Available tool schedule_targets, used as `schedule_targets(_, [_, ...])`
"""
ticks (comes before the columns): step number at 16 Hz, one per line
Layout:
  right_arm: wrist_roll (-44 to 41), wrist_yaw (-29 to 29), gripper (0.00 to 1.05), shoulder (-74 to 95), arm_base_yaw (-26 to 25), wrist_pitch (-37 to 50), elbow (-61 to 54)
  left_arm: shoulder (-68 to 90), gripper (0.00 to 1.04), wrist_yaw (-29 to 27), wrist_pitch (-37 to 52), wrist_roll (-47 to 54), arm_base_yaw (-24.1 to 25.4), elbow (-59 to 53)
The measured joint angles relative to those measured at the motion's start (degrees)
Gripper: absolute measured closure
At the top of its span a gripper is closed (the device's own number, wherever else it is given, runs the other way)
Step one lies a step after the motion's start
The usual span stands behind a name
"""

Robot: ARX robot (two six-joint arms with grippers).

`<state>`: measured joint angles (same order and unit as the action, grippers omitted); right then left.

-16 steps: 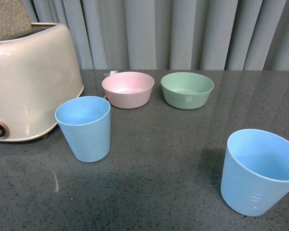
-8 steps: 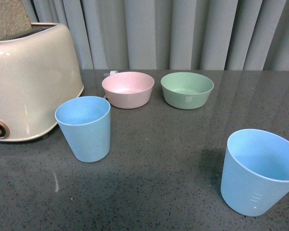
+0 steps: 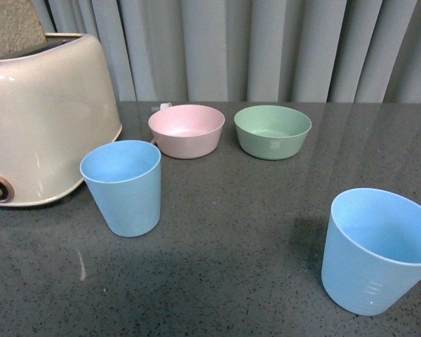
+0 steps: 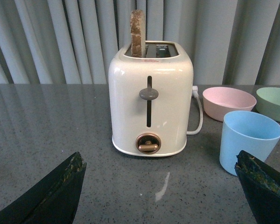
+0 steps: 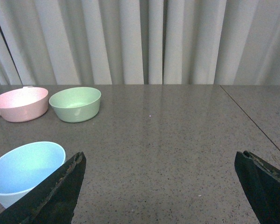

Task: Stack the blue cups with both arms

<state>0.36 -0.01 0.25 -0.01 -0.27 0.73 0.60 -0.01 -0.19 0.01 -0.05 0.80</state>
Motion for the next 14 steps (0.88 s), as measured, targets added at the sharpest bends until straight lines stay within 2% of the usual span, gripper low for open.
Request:
schedule_targets(4, [0.00, 0.00, 0.07, 0.00, 0.00, 0.00, 0.00, 0.00, 0.07, 0.00, 0.00, 0.02, 0.00, 0.00])
schedule_targets(5, [0.00, 0.00, 0.07, 0.00, 0.00, 0.02, 0.00, 0.92, 0.07, -2.71, -5.33, -0.13, -1.11, 1.33])
schedule_targets(6, [0.04, 0.02, 0.07, 0.00, 0.00, 0.00, -0.02, 5.57, 0.07, -8.15, -10.78, -0.96, -5.09, 4.07])
schedule_targets(7, [0.00, 0.00, 0.07, 0.00, 0.00, 0.04, 0.00, 8.55, 0.07, -11.72, -10.95, -1.09, -9.55, 6.25])
schedule_targets(9, [0.00, 0.02, 0.07, 0.00, 0.00, 0.00, 0.00, 9.35, 0.07, -14.64, -9.14, -1.14, -13.73, 10.19])
schedule_targets(10, [0.00, 0.02, 0.07, 0.00, 0.00, 0.02, 0.00, 10.14, 0.07, -14.27, -8.31, -1.11, -14.64, 11.78])
schedule_targets(11, [0.00, 0.02, 0.07, 0.00, 0.00, -0.02, 0.00, 13.84, 0.07, -11.26, -3.17, -0.59, -13.44, 12.37])
schedule_targets(13, [0.00, 0.00, 0.07, 0.00, 0.00, 0.00, 0.00, 28.57, 0.07, -5.66, 10.71, 1.77, -9.84, 15.58])
schedule_targets(14, [0.00, 0.00, 0.07, 0.00, 0.00, 0.00, 0.00, 36.98, 0.07, -1.44, 18.01, 3.43, -9.75, 18.80])
